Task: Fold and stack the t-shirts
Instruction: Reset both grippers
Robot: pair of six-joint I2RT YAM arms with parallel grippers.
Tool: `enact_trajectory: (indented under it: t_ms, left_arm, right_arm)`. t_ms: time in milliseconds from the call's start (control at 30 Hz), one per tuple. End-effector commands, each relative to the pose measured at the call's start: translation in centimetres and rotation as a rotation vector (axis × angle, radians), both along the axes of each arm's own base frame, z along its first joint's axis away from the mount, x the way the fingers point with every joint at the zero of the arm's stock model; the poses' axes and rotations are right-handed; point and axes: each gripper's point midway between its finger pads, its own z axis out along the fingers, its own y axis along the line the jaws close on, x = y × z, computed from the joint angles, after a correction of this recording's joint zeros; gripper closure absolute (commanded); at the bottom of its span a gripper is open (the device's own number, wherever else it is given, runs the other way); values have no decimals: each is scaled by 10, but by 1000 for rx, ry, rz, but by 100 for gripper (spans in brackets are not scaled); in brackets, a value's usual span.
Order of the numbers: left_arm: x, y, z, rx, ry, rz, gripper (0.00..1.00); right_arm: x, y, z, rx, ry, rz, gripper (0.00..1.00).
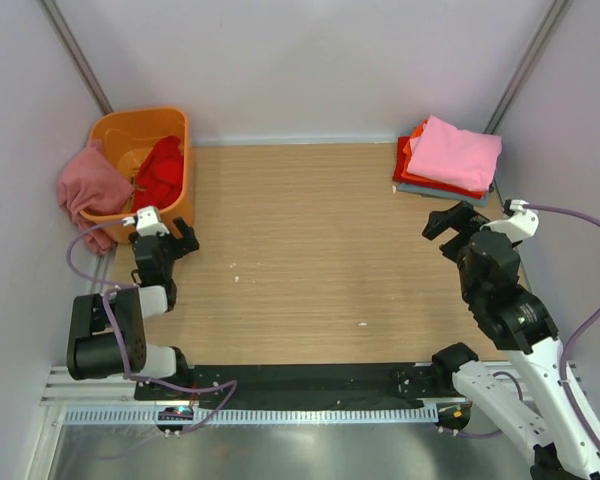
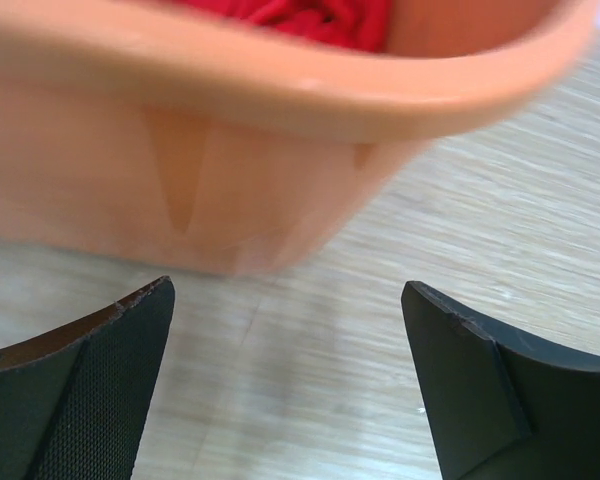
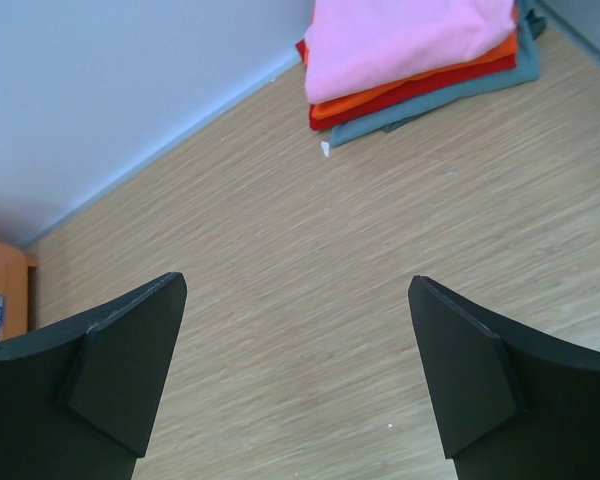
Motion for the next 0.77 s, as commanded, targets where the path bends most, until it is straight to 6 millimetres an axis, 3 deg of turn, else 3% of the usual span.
enact_trajectory:
  t_ms: [0, 33, 67, 167, 733]
  left_arm:
    - [11, -26, 14, 163, -83, -156, 4]
    - [10, -53, 3, 202, -75, -225, 2]
    - [14, -63, 17, 244, -160, -246, 0]
    - [16, -45, 13, 240, -90, -112, 0]
    - [17, -46, 10, 244, -77, -119, 0]
  right_arm:
    - [-8, -25, 23, -12, -43, -126, 0]
    - [-8, -25, 24, -12, -43, -128, 0]
    - [-9, -26, 24, -17, -40, -128, 0]
    - [-11, -26, 27, -21, -31, -122, 0]
    - [-2, -7, 10, -30, 19, -31, 0]
